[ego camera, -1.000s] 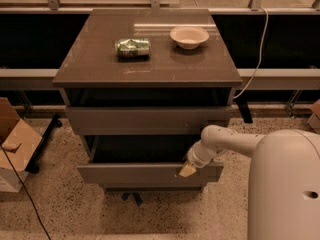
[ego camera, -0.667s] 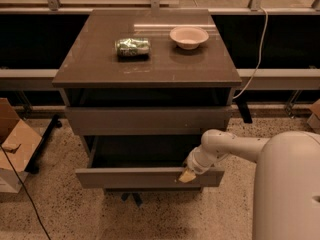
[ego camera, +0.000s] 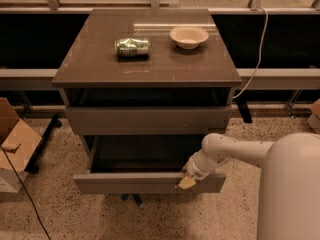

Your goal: Open middle drawer

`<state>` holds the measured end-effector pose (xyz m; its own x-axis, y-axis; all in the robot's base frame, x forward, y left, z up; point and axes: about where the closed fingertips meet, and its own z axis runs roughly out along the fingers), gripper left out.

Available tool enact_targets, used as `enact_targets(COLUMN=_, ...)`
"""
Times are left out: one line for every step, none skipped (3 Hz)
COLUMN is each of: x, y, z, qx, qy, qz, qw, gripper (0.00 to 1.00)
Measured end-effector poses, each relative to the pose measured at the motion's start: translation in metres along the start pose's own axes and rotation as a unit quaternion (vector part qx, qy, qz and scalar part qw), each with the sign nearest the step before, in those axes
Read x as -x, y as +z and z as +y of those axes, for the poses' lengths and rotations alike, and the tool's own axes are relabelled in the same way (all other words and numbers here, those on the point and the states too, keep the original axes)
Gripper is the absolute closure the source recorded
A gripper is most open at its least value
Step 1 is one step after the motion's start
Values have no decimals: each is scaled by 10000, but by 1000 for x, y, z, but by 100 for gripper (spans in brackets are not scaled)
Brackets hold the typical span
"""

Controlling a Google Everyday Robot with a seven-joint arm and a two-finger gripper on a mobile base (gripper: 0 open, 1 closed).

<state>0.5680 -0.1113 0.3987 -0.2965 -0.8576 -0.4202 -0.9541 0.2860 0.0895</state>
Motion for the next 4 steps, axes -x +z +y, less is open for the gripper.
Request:
enact_targets(x=2, y=-4, z=1, qx=1, qy=2, qz=-1, qw=10000, gripper=8)
enact_targets(x=-9, y=22, z=44, qx=462, qy=543, qz=-239, qw=9972, gripper=0)
enact_targets(x=-5, y=15, z=43, qx=462, qy=543, qz=-239, qw=9972, gripper=0)
enact_targets(x=-2, y=9, z=44, qx=463, qy=543, qz=-239, qw=9972, gripper=0)
